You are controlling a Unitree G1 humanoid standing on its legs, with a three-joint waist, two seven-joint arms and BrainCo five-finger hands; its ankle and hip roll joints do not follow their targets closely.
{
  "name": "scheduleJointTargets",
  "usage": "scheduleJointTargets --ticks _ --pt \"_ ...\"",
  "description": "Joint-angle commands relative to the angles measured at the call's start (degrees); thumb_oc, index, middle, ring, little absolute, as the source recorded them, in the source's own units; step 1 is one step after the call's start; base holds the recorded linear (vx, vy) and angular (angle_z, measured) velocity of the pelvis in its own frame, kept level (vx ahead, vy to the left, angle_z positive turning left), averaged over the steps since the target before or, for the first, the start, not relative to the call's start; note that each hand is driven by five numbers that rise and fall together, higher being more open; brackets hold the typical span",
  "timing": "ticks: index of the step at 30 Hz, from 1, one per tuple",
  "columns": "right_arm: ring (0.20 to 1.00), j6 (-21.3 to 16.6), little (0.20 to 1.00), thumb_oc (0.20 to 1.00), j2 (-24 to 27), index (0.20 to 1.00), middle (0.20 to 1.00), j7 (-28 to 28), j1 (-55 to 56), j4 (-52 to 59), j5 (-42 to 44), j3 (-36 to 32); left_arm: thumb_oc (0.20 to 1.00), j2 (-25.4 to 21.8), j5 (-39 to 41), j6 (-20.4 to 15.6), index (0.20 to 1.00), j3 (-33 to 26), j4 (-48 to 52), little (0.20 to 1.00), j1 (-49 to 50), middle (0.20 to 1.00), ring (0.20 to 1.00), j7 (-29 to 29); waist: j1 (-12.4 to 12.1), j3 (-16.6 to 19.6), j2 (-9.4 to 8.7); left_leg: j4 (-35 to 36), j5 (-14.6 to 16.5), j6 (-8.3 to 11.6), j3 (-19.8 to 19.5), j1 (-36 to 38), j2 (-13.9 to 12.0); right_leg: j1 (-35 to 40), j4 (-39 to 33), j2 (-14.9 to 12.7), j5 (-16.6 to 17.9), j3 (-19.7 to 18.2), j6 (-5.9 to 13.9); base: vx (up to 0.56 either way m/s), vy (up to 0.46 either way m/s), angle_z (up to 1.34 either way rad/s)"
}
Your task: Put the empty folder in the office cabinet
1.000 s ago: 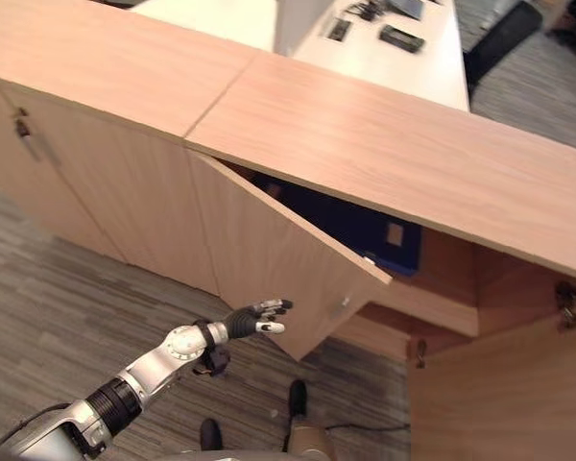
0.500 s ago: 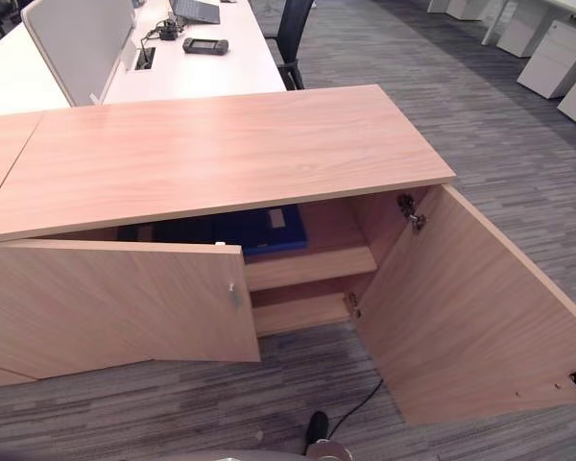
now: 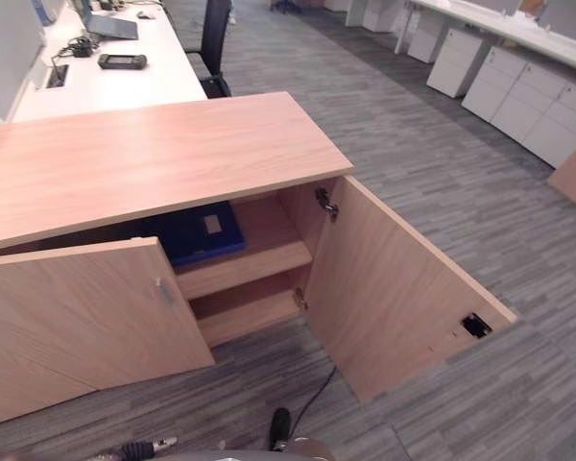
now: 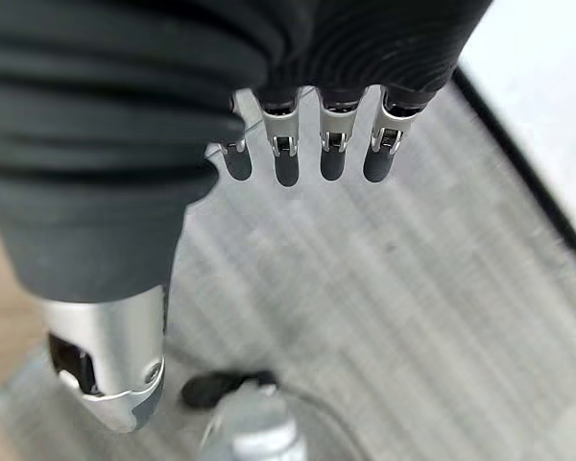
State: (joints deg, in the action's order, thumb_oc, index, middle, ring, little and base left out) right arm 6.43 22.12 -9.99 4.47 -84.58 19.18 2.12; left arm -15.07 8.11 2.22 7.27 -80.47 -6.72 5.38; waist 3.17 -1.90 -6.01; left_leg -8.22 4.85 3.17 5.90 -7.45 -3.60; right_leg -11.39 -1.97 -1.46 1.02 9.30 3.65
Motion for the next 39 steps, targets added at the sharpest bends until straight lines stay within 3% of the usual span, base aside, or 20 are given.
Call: scheduleJointTargets --ticks 1,9,13,19,20,23,24,25,26,29,30,31,32,33,34,35,36,37,39 --pt "1.0 0.2 1.0 1.0 0.0 1.0 1.0 1.2 1.0 -5.3 1.9 -2.3 1.0 -0.5 0.0 -0.3 1.0 0.9 -1.5 1.0 0.4 1.0 1.0 -0.2 0.6 0.9 -0.51 1.5 2.9 -1.9 3.3 3.7 0.9 5.3 -3.0 0.5 3.6 -2.4 3.48 0.05 0.072 -0.86" --pt "1.0 0.4 1.0 1.0 3.6 1.0 1.0 0.8 5.0 -8.2 2.9 -8.5 1.0 -1.9 -1.3 -0.3 1.0 -0.5 -2.1 1.0 1.3 1.0 1.0 0.6 2.5 3.0 1.3 9.0 0.5 -1.86 4.3 6.8 2.8 5.2 -3.0 0.0 4.4 -3.6 4.14 0.02 0.057 -0.11" --pt "1.0 0.2 1.0 1.0 8.8 1.0 1.0 0.6 6.5 -9.3 0.2 -11.4 1.0 -3.0 -2.6 -0.3 1.0 -1.7 -2.4 1.0 2.5 1.0 1.0 1.2 3.2 3.5 2.6 11.8 -0.3 -1.97 4.9 8.5 3.4 5.4 -3.0 -0.2 4.2 -3.7 4.48 0.0 0.039 -0.11" --pt "1.0 -0.5 1.0 1.0 25.8 1.0 1.0 0.5 -2.6 -4.4 -6.8 -11.2 1.0 -4.6 -3.5 -0.7 1.0 -1.3 -0.7 1.0 1.5 1.0 1.0 0.9 2.6 3.7 2.74 13.0 -1.0 -2.01 3.9 8.4 3.9 5.0 -3.0 -0.5 4.2 -3.4 4.89 -0.02 0.025 -0.14" --pt "1.0 -0.5 1.0 1.0 33.7 1.0 1.0 0.3 -8.1 -1.6 -10.3 -9.6 1.0 -4.5 -3.9 -0.8 1.0 -0.7 0.0 1.0 1.9 1.0 1.0 1.0 2.3 4.0 2.61 13.2 -1.0 -2.03 4.1 8.6 4.0 5.1 -3.0 -0.7 4.3 -3.2 5.17 0.01 0.04 0.16" --pt "1.0 -0.8 1.0 1.0 41.6 1.0 1.0 0.3 -13.2 0.1 -11.5 -8.6 1.0 -4.1 -4.1 -1.1 1.0 0.1 0.1 1.0 2.0 1.0 1.0 1.1 2.0 4.3 2.3 13.2 -1.1 -1.93 4.3 8.6 4.1 5.1 -3.0 -0.9 4.5 -3.2 5.35 0.01 0.027 0.07" --pt "1.0 -0.9 1.0 1.0 41.8 1.0 1.0 0.3 -13.6 0.0 -11.5 -8.2 1.0 -4.0 -4.1 -1.1 1.0 -0.1 0.1 1.0 2.0 1.0 1.0 1.0 2.2 4.3 2.42 13.2 -1.1 -1.93 4.3 8.6 4.0 5.1 -3.0 -0.9 4.5 -3.2 5.35 0.0 0.016 0.18" --pt "1.0 -1.0 1.0 1.0 46.3 1.0 1.0 0.3 -18.0 1.1 -11.9 -6.6 1.0 -3.8 -4.1 -1.2 1.0 0.8 0.1 1.0 2.2 1.0 1.0 0.9 1.8 4.5 2.07 13.2 -1.2 -1.8 4.5 8.5 4.0 5.1 -3.0 -1.1 4.6 -3.1 5.45 0.0 0.011 0.13" --pt "1.0 -1.0 1.0 1.0 46.4 1.0 1.0 0.2 -18.7 0.9 -11.8 -5.9 1.0 -3.7 -4.1 -1.2 1.0 0.6 0.1 1.0 2.2 1.0 1.0 0.9 2.0 4.5 2.21 13.2 -1.1 -1.8 4.5 8.5 3.9 5.1 -3.0 -1.1 4.6 -3.1 5.46 0.01 0.018 -0.05" --pt "1.0 -1.6 1.0 1.0 54.4 1.0 1.0 0.6 -31.4 3.0 -11.3 1.0 1.0 -3.8 -4.2 -1.4 1.0 2.1 -0.4 1.0 2.2 1.0 1.0 0.5 1.4 4.8 1.5 13.2 -1.3 -1.52 4.5 8.2 3.8 4.9 -3.0 -1.4 4.8 -3.0 5.56 0.01 0.011 -0.13" --pt "1.0 -1.6 1.0 1.0 54.4 1.0 1.0 0.6 -33.1 2.6 -11.2 2.6 1.0 -3.6 -4.2 -1.4 1.0 1.7 -0.4 1.0 2.3 1.0 1.0 0.5 1.7 4.8 1.75 13.2 -1.3 -1.52 4.6 8.2 3.8 4.9 -3.0 -1.4 4.8 -3.0 5.56 0.0 0.036 -0.04" --pt "1.0 -8.1 1.0 1.0 39.1 1.0 1.0 8.4 -16.1 1.8 -13.2 -3.7 1.0 -1.4 -6.7 -2.6 1.0 2.3 0.4 1.0 0.0 1.0 1.0 -1.7 3.1 4.1 3.48 13.2 -0.9 -1.75 4.5 8.5 3.8 5.1 -3.0 -1.4 4.7 -3.0 5.71 0.0 0.0 0.0" --pt "1.0 -8.1 1.0 1.0 38.8 1.0 1.0 8.5 -14.7 2.3 -13.4 -5.0 1.0 -1.6 -6.7 -2.6 1.0 2.9 0.4 1.0 -0.1 1.0 1.0 -1.7 2.7 4.3 3.04 13.2 -1.2 -1.73 4.5 8.2 4.0 4.8 -3.0 -1.6 4.8 -3.1 5.67 -0.01 0.102 0.31" --pt "1.0 -8.4 1.0 1.0 22.9 1.0 1.0 14.8 -8.7 1.5 -12.0 -8.8 1.0 0.8 -7.6 -1.5 1.0 2.7 0.1 1.0 0.4 1.0 1.0 -4.1 2.7 3.4 5.04 13.2 -0.9 -2.48 4.4 8.4 4.4 5.1 -3.0 -2.0 4.7 -2.8 5.59 -0.02 0.082 0.34" --pt "1.0 -6.1 1.0 1.0 20.8 1.0 1.0 18.5 -14.3 5.6 -13.3 -3.3 1.0 0.2 -6.2 -0.7 1.0 2.4 0.6 1.0 2.5 1.0 1.0 -5.2 2.0 3.4 5.22 13.2 -1.0 -2.66 4.1 8.4 4.6 5.3 -3.0 -2.2 4.7 -2.5 5.34 0.01 0.091 0.2" --pt "1.0 -2.5 1.0 1.0 27.1 1.0 1.0 14.8 -16.1 26.7 -14.8 -4.8 1.0 -0.9 -6.4 0.3 1.0 -0.6 2.0 1.0 5.1 1.0 1.0 -4.6 2.2 3.5 5.09 13.2 -0.8 -2.56 4.0 8.6 4.5 5.2 -3.0 -2.0 4.5 -2.8 5.23 0.0 0.015 -0.27" --pt "1.0 -1.9 1.0 1.0 27.1 1.0 1.0 14.7 -15.4 27.6 -15.0 -5.5 1.0 -0.9 -6.5 0.4 1.0 -0.4 2.1 1.0 5.1 1.0 1.0 -4.6 2.1 3.6 5.05 13.2 -1.0 -2.55 4.0 8.4 4.6 5.0 -3.0 -2.1 4.6 -2.7 5.2 0.02 0.017 -0.4" --pt "1.0 -4.9 1.0 1.0 31.8 1.0 1.0 16.8 -7.2 42.6 -18.7 -14.0 1.0 -2.2 -4.7 -0.9 1.0 -4.9 5.4 1.0 6.0 1.0 1.0 -3.9 2.8 3.5 5.08 13.2 -0.8 -2.53 4.2 8.6 4.6 5.0 -3.0 -2.0 4.4 -3.0 5.18 0.0 0.012 -0.17" --pt "1.0 -6.6 1.0 1.0 32.5 1.0 1.0 18.7 -5.1 40.7 -17.8 -17.4 1.0 -1.9 -4.7 -1.3 1.0 -4.3 4.1 1.0 6.2 1.0 1.0 -3.8 2.4 3.7 5.09 13.2 -0.7 -2.58 4.3 8.6 4.5 5.1 -3.0 -2.0 4.3 -3.0 5.2 0.02 0.009 0.44"
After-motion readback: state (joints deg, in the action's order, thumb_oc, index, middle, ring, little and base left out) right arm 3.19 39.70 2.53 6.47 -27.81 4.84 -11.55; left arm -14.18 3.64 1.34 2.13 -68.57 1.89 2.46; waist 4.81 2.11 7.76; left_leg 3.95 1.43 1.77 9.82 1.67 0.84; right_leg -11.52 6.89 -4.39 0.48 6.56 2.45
